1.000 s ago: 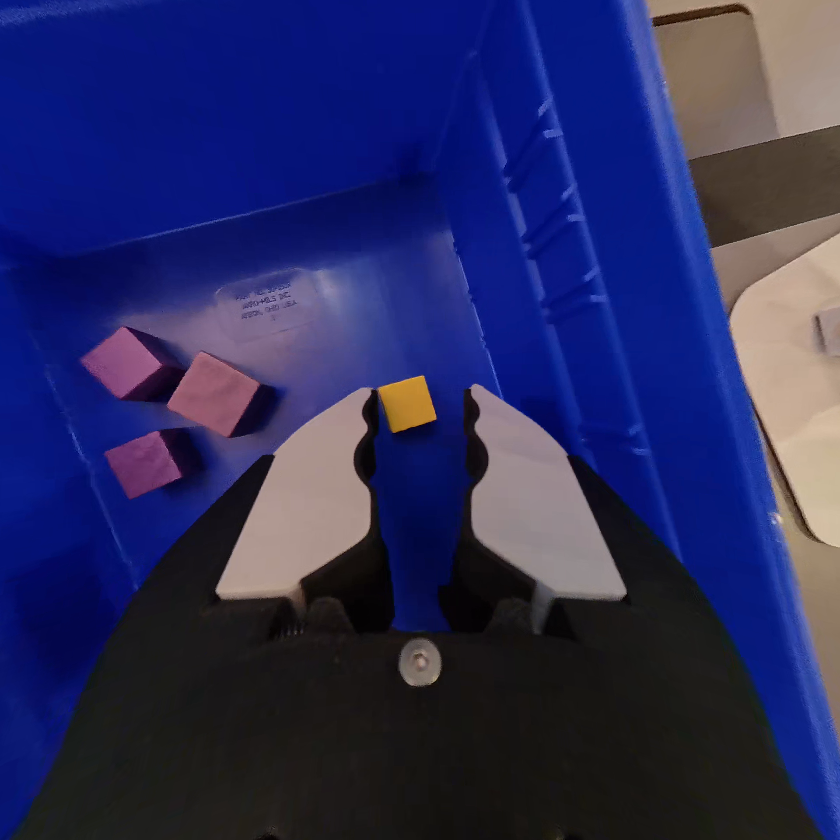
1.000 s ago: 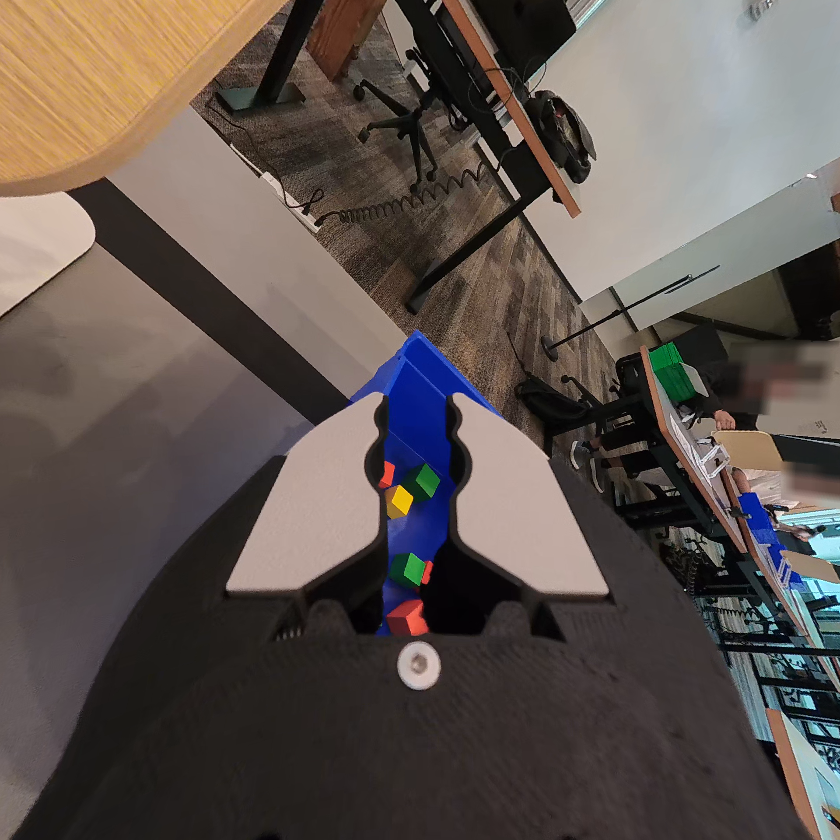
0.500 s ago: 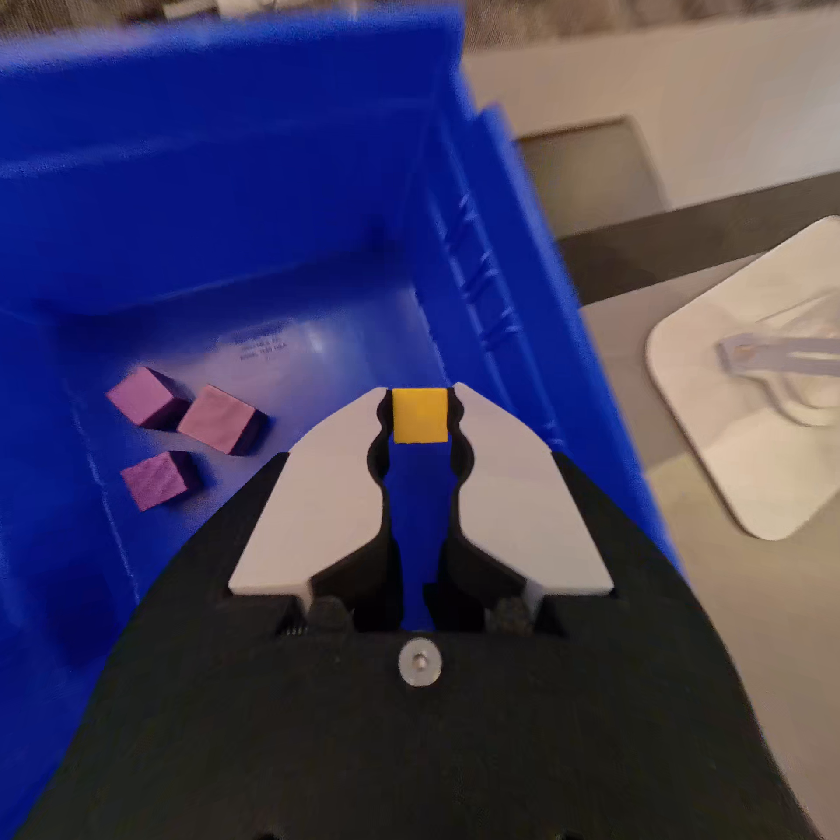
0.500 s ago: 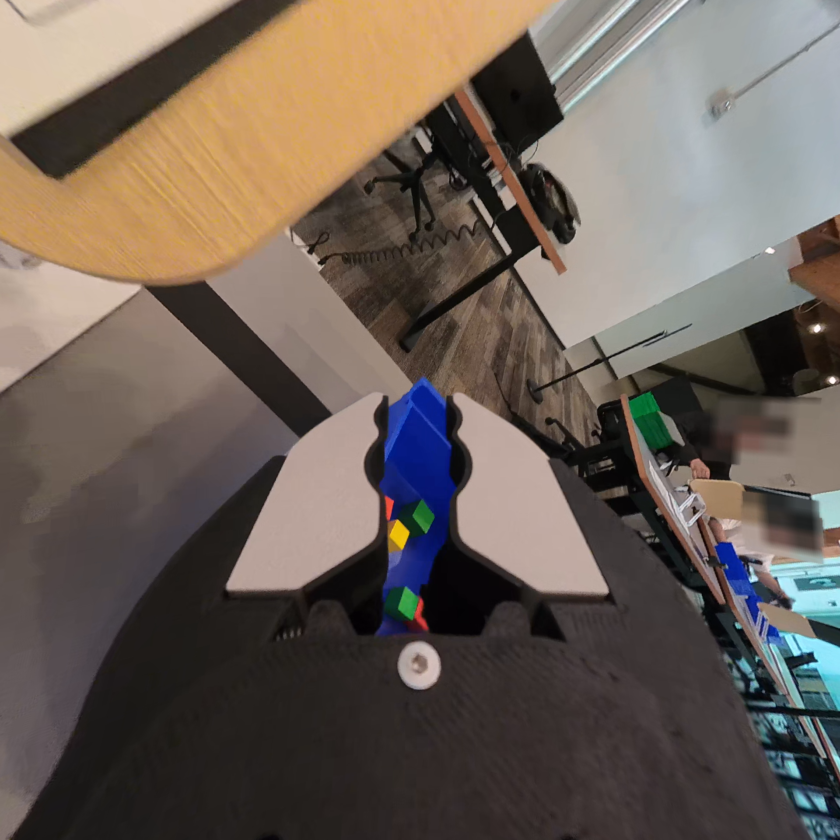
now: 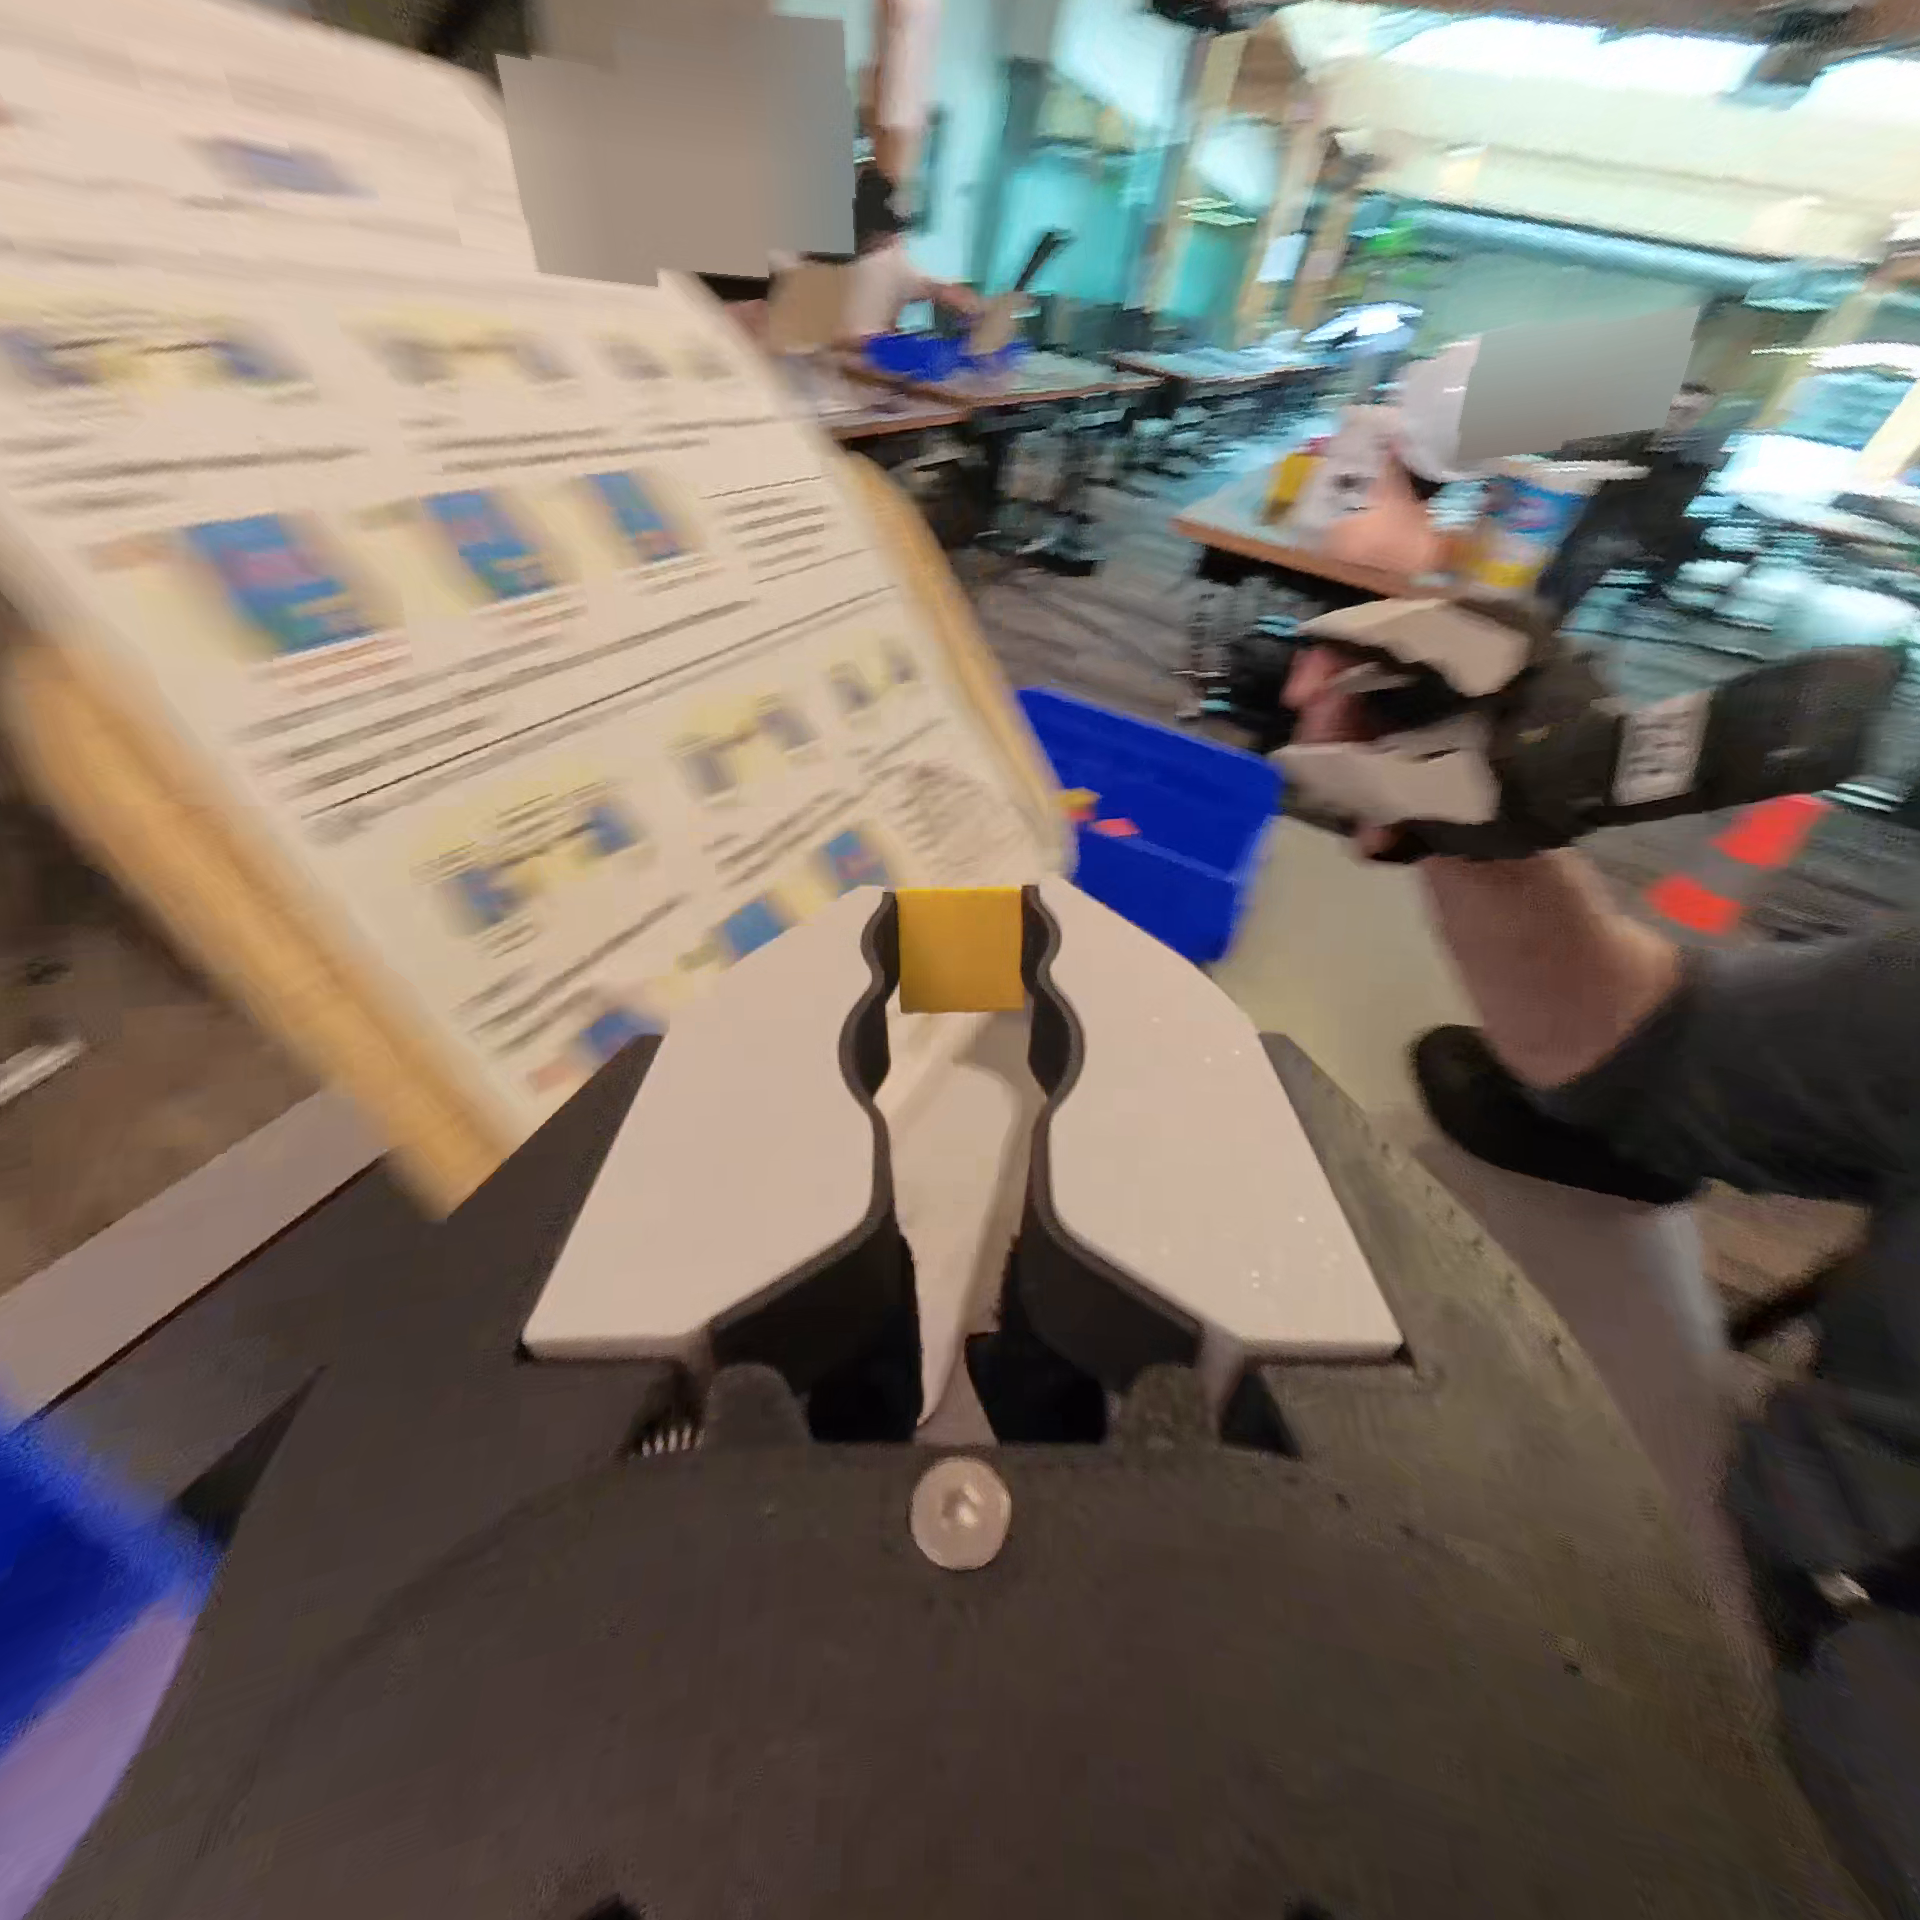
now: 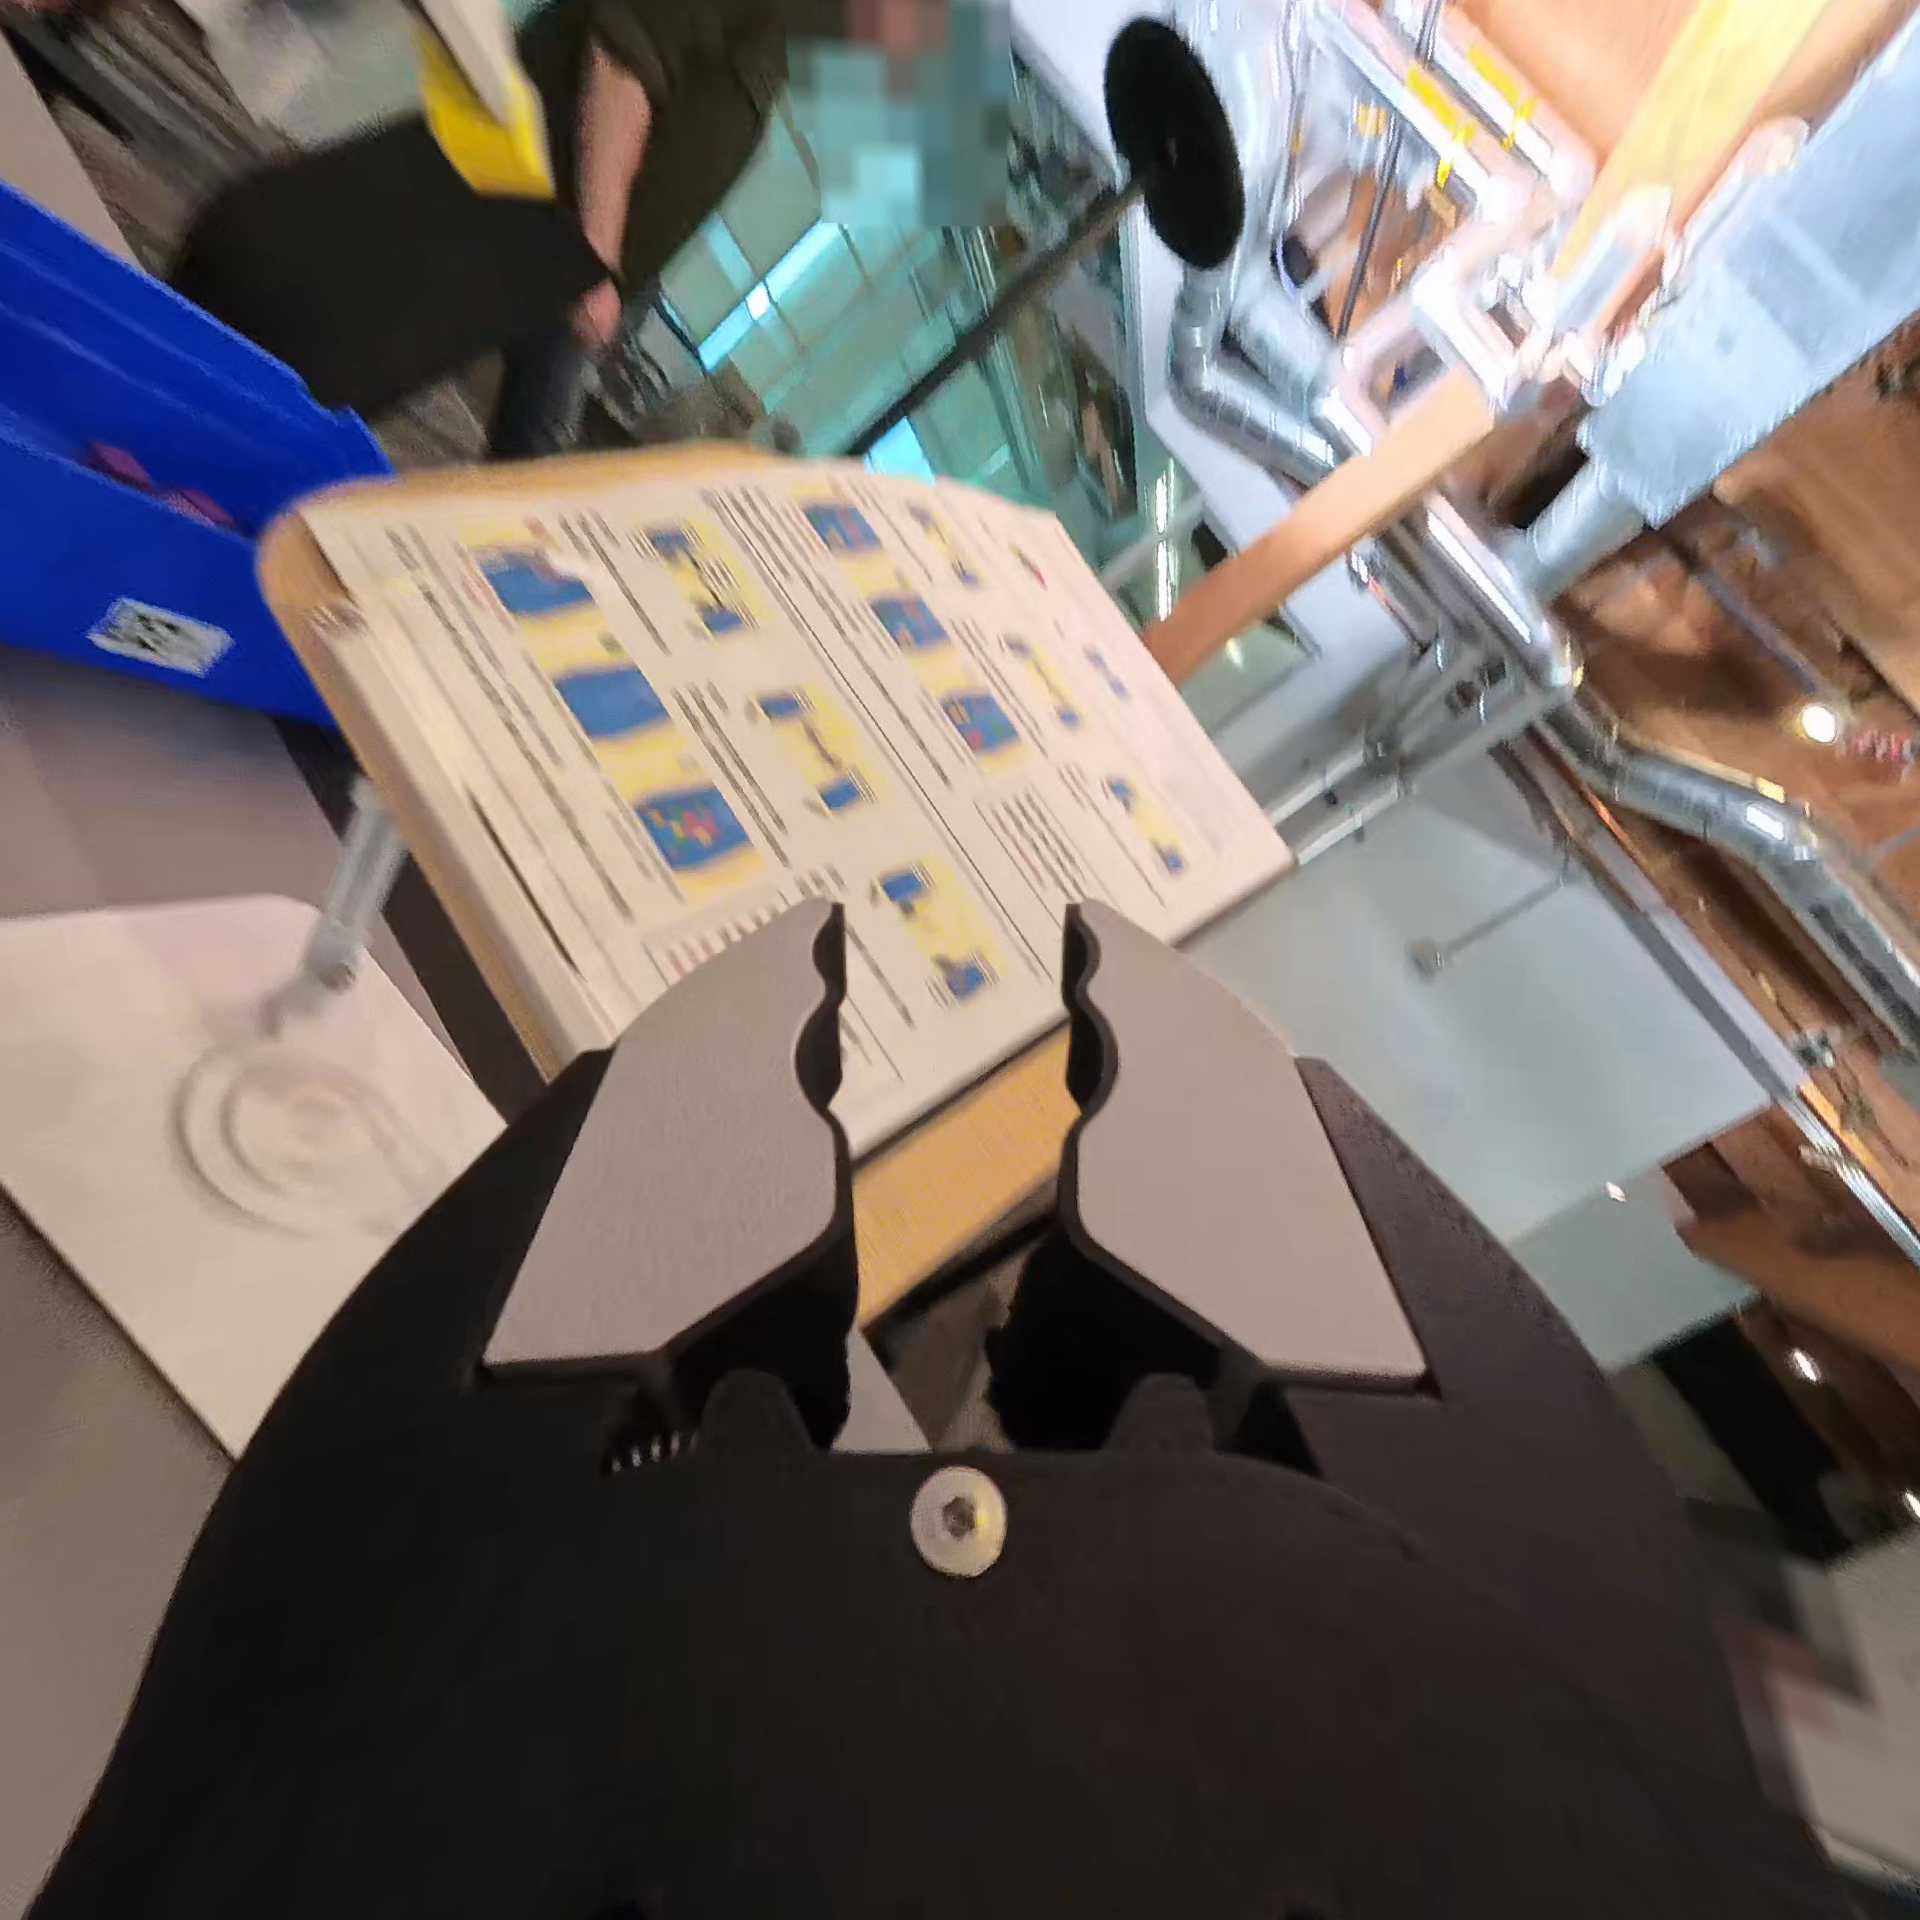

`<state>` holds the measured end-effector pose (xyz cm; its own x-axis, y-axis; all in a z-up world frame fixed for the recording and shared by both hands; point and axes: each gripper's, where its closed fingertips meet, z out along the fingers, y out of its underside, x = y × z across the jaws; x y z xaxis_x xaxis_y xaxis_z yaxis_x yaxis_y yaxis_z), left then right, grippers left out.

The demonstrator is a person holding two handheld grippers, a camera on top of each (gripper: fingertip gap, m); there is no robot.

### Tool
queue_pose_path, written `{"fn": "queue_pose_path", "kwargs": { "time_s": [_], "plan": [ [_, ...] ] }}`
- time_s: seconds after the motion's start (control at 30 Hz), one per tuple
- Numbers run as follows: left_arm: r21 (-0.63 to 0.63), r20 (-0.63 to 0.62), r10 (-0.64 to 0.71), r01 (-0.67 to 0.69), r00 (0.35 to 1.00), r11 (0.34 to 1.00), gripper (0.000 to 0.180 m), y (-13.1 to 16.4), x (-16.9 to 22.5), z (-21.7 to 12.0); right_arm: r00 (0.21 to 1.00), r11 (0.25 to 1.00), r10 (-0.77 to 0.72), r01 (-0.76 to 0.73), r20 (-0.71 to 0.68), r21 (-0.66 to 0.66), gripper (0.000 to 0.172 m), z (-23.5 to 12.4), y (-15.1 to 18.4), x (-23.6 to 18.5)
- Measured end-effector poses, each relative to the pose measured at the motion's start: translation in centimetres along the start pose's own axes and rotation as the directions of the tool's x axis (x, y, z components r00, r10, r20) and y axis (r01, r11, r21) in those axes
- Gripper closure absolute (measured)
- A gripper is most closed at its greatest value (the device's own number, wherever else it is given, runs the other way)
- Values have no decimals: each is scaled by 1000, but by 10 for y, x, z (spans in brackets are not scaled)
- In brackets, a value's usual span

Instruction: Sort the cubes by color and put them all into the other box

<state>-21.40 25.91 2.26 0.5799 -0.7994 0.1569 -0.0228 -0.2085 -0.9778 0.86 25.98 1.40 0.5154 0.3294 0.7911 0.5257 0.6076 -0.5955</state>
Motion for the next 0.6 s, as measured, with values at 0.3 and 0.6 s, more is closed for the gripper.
{"fn": "queue_pose_path", "kwargs": {
  "time_s": [0.3, 0.6],
  "plan": [
    [-45, -519, -152, 151, 841, 988, 158, 32, 134, 100, 993, 978, -113, 105, 30, 181, 126, 4, -51, -63],
    [-88, -588, -213, 199, 780, 976, 158, 47, 157, 120, 990, 972, -141, 132, 30, 193, 148, 6, -49, -73]
  ]
}}
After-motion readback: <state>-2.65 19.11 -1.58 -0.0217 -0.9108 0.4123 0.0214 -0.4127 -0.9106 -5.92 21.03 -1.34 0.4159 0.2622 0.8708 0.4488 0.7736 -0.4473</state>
